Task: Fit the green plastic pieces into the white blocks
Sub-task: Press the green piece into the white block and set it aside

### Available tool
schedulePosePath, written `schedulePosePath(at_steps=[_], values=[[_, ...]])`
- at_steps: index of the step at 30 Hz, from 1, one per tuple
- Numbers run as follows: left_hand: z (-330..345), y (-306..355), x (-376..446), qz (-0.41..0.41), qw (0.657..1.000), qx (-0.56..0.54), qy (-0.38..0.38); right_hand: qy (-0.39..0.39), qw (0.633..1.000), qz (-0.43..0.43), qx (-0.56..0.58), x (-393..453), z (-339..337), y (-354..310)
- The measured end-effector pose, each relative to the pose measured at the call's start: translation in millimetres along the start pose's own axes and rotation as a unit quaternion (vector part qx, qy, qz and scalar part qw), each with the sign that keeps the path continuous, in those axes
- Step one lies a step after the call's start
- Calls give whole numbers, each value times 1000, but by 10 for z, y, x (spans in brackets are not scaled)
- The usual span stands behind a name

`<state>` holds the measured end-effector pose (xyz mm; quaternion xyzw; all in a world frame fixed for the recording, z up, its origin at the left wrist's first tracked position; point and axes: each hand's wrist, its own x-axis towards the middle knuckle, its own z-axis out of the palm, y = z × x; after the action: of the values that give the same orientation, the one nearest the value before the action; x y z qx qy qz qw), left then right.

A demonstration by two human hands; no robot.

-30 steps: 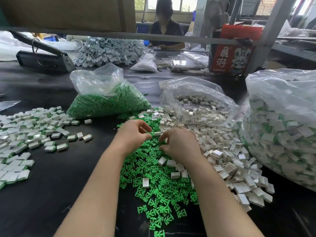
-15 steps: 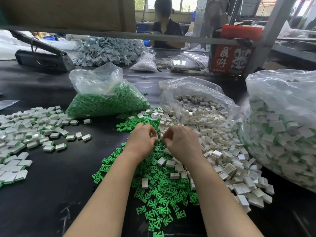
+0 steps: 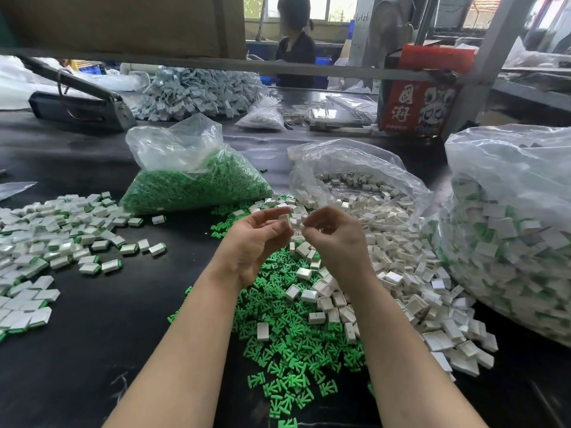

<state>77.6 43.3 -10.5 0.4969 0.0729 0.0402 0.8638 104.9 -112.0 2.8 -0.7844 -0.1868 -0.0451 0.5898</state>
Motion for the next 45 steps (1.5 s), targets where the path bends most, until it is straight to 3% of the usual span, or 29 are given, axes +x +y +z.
schedulePosePath(at_steps=[4,11,22,38,45], values=[[23,2,-5,-48,997,-60,-11,-16,989,42,143,-14,-23,-41],[11,12,8,-75,988,-129,-27,3,971,55,232,2,2,-53],[9,19,6,-43,993,-105,-37,22,968,41,247,0,-20,-53],[40,51,-37,-30,998,-47,-3,4,989,25,144,-5,0,-55],[80,15,-47,-40,997,-57,-18,33,972,29,230,-8,-2,-51]])
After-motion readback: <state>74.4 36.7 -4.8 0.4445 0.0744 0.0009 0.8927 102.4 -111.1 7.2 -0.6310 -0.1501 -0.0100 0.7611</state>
